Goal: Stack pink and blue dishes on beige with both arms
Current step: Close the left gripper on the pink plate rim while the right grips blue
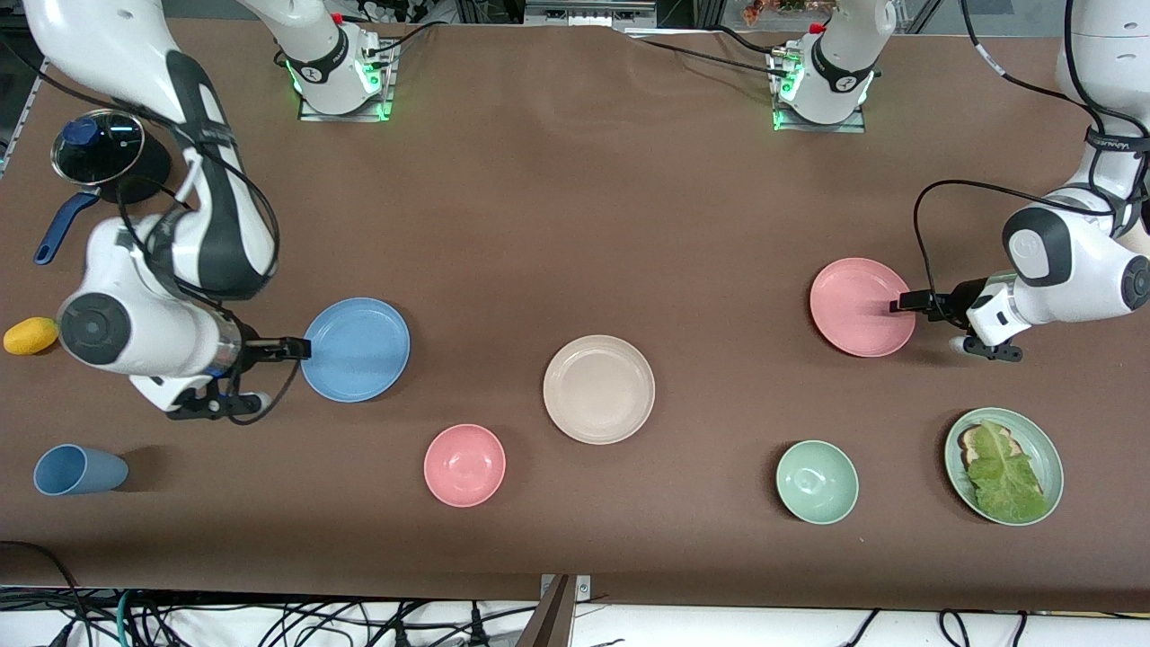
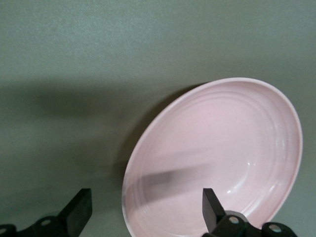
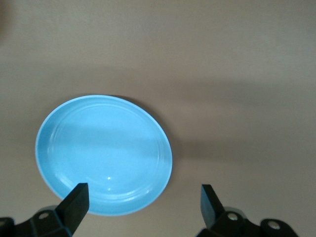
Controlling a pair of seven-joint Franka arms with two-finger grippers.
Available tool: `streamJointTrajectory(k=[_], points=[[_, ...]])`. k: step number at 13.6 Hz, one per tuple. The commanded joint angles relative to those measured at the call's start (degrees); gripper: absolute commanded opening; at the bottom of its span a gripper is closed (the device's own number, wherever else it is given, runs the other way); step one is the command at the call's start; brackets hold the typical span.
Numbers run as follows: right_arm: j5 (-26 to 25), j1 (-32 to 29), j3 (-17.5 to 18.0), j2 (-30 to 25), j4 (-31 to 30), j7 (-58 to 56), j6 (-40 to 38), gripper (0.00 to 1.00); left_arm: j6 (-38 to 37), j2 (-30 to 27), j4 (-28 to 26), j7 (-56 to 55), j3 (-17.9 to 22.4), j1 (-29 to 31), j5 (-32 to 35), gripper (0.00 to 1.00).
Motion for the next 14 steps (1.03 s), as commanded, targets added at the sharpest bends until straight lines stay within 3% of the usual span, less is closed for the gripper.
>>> streamJointTrajectory(k=[1, 2, 4, 14], points=[[1.2, -0.2, 0.1, 2.9, 1.8, 0.0, 1.3, 1.0, 2.4, -0.6, -1.6, 2.9, 0.0, -0.2, -2.1, 0.42], [1.4, -0.3, 0.0, 4.1, 1.7, -0.3, 2.8, 1.0, 2.4, -0.1, -1.2, 2.9, 0.0, -0.3, -2.1, 0.18], [3.8, -0.8, 0.0, 6.3, 1.7, -0.6, 3.7, 1.0, 2.9, 0.7, -0.3, 2.8, 0.0, -0.3, -2.0, 0.01], [5.1, -1.9, 0.0, 8.6, -0.5, -1.7, 3.6, 1.0, 1.8, 1.7, 3.2, 3.6, -0.3, -0.4, -1.6, 0.0]])
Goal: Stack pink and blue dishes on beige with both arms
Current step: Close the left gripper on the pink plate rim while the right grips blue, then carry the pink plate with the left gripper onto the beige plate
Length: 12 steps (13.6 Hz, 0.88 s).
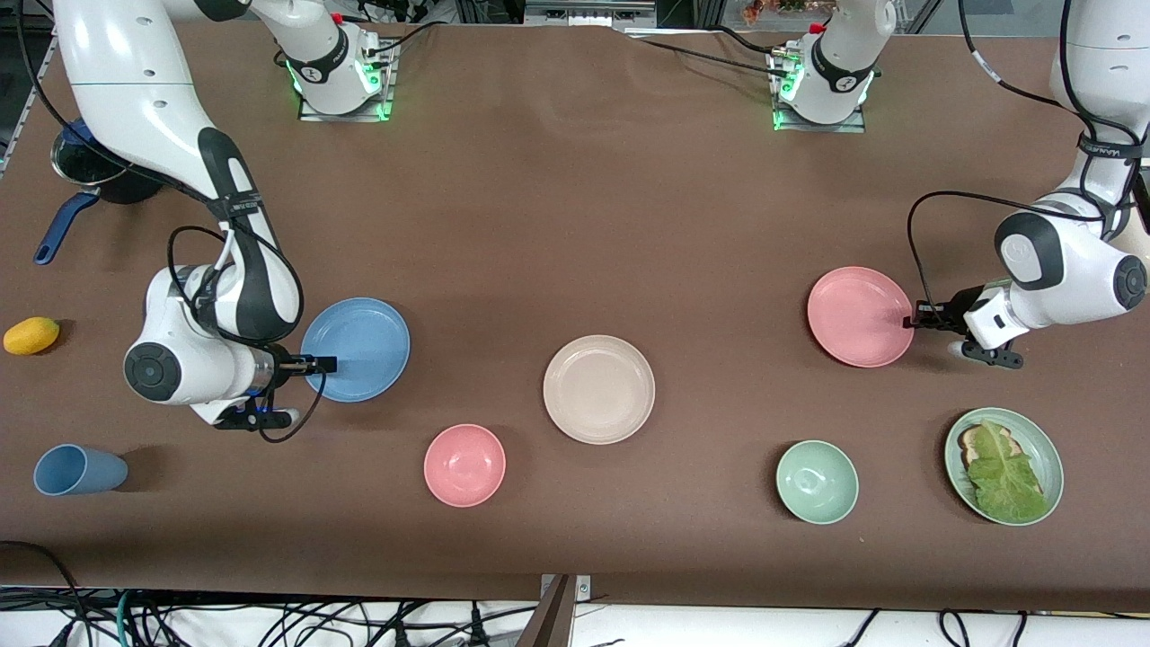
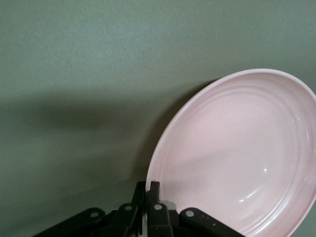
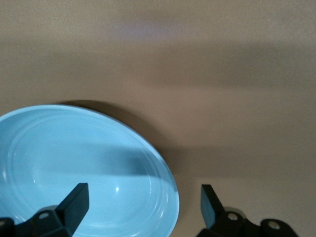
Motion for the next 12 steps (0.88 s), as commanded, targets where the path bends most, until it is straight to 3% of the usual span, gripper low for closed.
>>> streamJointTrajectory(k=[1, 4, 8, 12], points=[[0.1, -0.3, 0.1, 0.3, -0.7, -1.6, -0.2, 1.0, -3.6, -0.6, 2.6, -1.2, -0.5, -0.9, -1.7, 0.0], [0.2, -1.4, -0.1, -0.8, -2.4, -4.7, -1.0, 1.0, -9.5, -3.9, 4.6, -13.0, -2.9, -4.8, -1.7, 0.0], [0.4, -1.4, -0.3, -4.6, -6.9, -4.9, 0.0, 1.0, -10.0, -4.0, 8.4, -34.2, -14.5, -7.0, -1.8, 0.0], [0.3, -1.4, -0.3, -8.6, -15.5, -5.0, 7.9, 1.0, -7.6, -1.1, 15.8, -57.2, -16.3, -18.7, -1.0, 0.0]])
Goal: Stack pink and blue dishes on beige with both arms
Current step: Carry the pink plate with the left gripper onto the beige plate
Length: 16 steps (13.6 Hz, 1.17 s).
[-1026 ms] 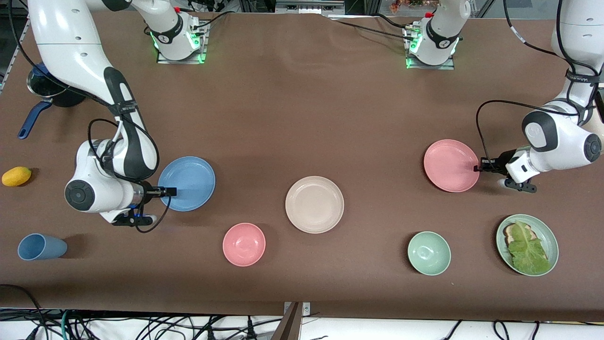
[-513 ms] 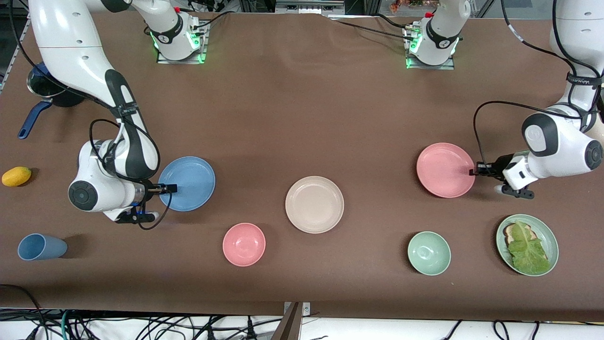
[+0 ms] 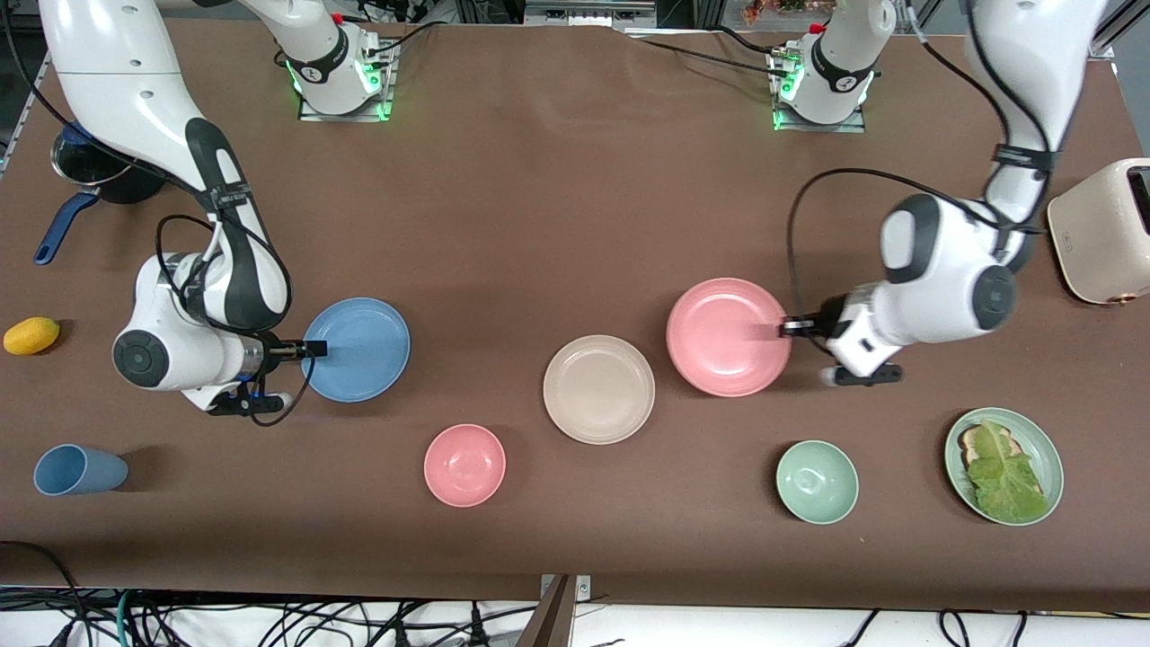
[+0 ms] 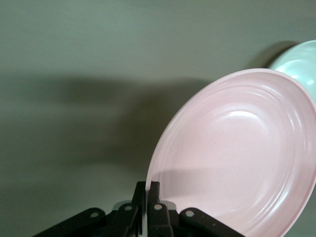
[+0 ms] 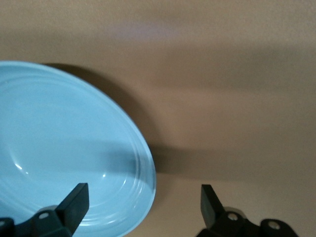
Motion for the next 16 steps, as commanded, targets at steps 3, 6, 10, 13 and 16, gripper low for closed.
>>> streamJointTrajectory(k=[3, 6, 10, 13, 16], points=[[0.3, -0.3, 0.3, -4.7, -10.1, -0.9, 7.9, 1.0, 5.8, 7.6, 9.3, -18.1, 0.8, -13.3, -1.0, 0.0], [0.4, -0.3, 0.3, -4.7, -10.3, -0.9, 8.1, 0.99, 10.8, 11.7, 11.3, -23.9, 1.1, -17.4, 1.6, 0.0], [0.5, -0.3, 0.4, -4.7, -10.3, -0.9, 8.5, 0.82, 10.9, 16.0, 14.9, -26.5, 1.1, -19.2, 9.0, 0.0], [0.5, -0.3, 0.4, -4.7, -10.3, -0.9, 8.5, 0.6, 10.9, 18.0, 16.7, -26.4, 1.1, -19.1, 10.7, 0.0], [0.5, -0.3, 0.4, -4.7, -10.3, -0.9, 8.4, 0.36, 11.0, 18.6, 16.9, -25.6, 1.9, -19.0, 10.8, 0.0]])
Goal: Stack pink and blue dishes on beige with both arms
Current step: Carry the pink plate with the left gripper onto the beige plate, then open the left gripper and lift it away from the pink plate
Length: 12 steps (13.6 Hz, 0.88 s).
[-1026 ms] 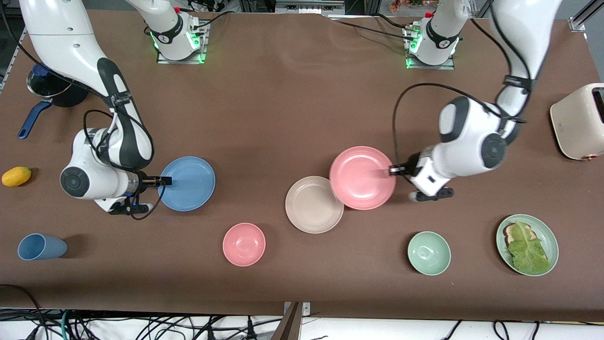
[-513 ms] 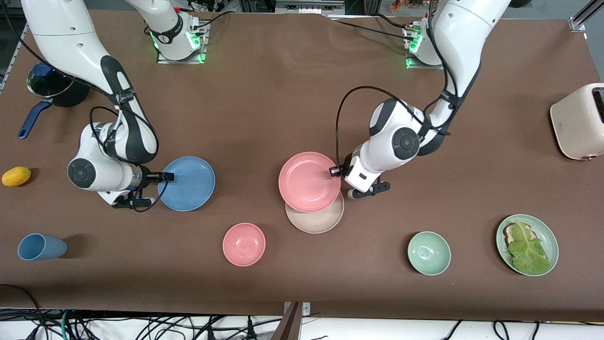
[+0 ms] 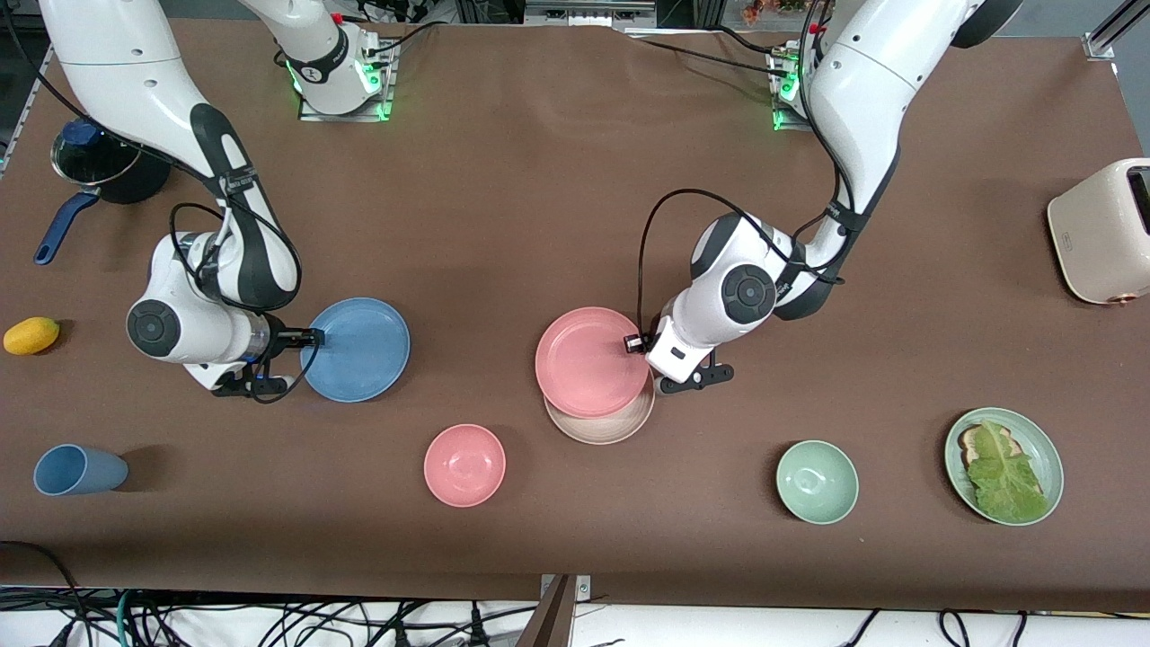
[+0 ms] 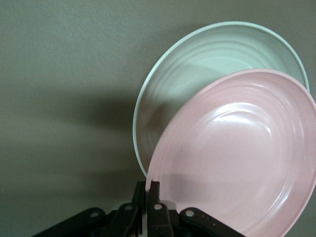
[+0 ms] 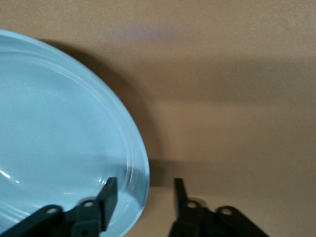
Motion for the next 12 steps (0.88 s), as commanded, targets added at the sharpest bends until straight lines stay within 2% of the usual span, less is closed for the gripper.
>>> streamJointTrajectory(k=[1, 4, 7, 8, 9, 10, 12], points=[[0.6, -0.3, 0.3, -2.0, -2.4, -0.9, 0.9, 0.29, -0.6, 1.7, 2.7, -0.4, 1.3, -0.8, 1.6, 0.0], [0.7, -0.3, 0.4, -2.0, -2.4, -0.9, 0.9, 0.08, 1.8, 2.6, 3.3, -0.3, 1.9, -0.6, 1.6, 0.0], [0.8, -0.3, 0.4, -2.1, -2.2, -0.9, 0.7, 0.04, 3.0, 3.1, 3.4, 2.3, 2.5, 0.0, 1.5, 0.0], [0.8, -0.3, 0.4, -2.1, -2.0, -0.8, 0.5, 0.02, 3.0, 3.2, 3.4, 2.8, 3.0, 0.0, 1.4, 0.14], [0.8, -0.3, 0.4, -2.5, -1.7, -0.8, 0.3, 0.02, 3.1, 3.3, 3.4, 2.9, 3.2, 0.0, 1.4, 0.33], [0.9, -0.3, 0.5, -2.9, -1.2, -0.7, 0.3, 0.0, 3.1, 3.3, 3.5, 3.3, 3.2, 0.0, 1.4, 0.45], [0.8, -0.2, 0.7, -4.0, 1.3, -0.7, -2.2, 0.0, 3.1, 3.2, 3.8, 3.4, 3.2, 0.0, 1.1, 0.83]])
